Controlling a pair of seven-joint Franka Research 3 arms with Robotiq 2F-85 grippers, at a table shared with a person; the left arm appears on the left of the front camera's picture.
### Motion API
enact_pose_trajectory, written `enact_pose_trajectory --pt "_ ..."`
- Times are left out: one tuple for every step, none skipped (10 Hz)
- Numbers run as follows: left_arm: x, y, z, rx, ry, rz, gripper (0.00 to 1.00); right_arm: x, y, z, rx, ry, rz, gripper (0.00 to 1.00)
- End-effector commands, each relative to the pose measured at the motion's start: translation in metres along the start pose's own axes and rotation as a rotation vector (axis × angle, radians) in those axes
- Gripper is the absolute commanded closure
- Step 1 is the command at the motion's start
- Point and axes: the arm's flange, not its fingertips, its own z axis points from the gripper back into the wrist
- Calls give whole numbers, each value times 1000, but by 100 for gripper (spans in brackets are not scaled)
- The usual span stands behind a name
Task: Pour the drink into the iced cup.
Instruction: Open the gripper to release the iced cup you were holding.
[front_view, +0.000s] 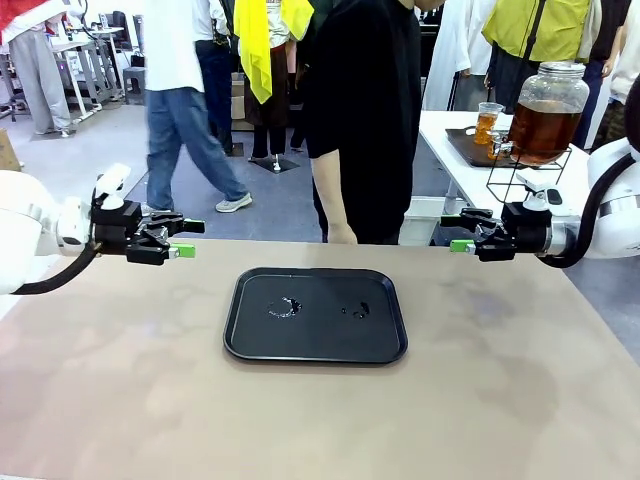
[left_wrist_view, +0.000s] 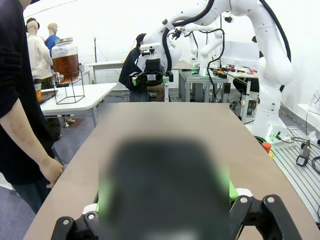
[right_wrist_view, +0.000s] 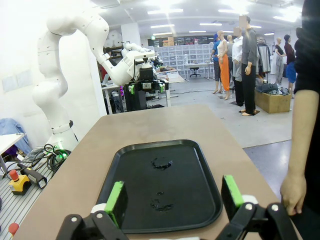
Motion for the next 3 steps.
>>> enact_pose_trajectory --pt "1 0 -2 1 2 4 0 3 -1 -2 4 1 3 0" --pt "1 0 -2 1 2 4 0 3 -1 -2 4 1 3 0" --pt "1 0 -2 1 2 4 0 3 -1 -2 4 1 3 0"
